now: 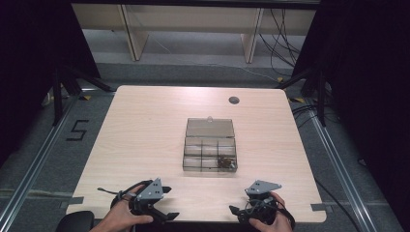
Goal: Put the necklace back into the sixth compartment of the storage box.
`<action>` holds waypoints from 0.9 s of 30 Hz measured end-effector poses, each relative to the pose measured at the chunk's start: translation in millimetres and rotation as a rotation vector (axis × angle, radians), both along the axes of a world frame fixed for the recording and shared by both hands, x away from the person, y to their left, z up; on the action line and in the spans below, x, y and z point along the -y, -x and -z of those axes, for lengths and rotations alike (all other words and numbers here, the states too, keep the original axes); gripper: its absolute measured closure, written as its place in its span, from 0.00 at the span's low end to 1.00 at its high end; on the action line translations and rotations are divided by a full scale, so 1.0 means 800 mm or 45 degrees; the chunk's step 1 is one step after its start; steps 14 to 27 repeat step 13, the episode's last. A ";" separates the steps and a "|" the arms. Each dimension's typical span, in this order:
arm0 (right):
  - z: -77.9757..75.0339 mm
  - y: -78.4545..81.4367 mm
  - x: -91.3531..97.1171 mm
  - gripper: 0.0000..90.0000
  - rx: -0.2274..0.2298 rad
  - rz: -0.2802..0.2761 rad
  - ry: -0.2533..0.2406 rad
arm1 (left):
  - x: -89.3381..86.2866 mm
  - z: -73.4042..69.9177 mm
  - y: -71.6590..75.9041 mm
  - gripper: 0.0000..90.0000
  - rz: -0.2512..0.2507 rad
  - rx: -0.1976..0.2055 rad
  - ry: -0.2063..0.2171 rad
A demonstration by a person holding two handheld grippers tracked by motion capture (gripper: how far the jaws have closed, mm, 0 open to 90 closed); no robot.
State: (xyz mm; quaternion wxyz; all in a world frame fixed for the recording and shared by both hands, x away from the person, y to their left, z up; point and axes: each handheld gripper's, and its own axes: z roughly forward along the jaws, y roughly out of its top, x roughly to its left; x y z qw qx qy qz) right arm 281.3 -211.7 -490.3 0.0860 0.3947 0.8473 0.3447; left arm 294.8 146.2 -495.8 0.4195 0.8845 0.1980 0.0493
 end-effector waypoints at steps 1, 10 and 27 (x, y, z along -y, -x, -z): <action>0.000 0.000 0.001 0.20 0.015 -0.007 0.005 | 0.000 0.000 0.000 0.17 0.013 0.010 0.006; 0.002 -0.001 0.003 0.19 0.021 0.003 -0.005 | 0.001 0.000 0.002 0.17 -0.009 -0.008 0.023; 0.000 -0.001 0.005 0.19 -0.001 0.008 0.001 | 0.001 0.000 0.001 0.17 -0.002 -0.003 0.016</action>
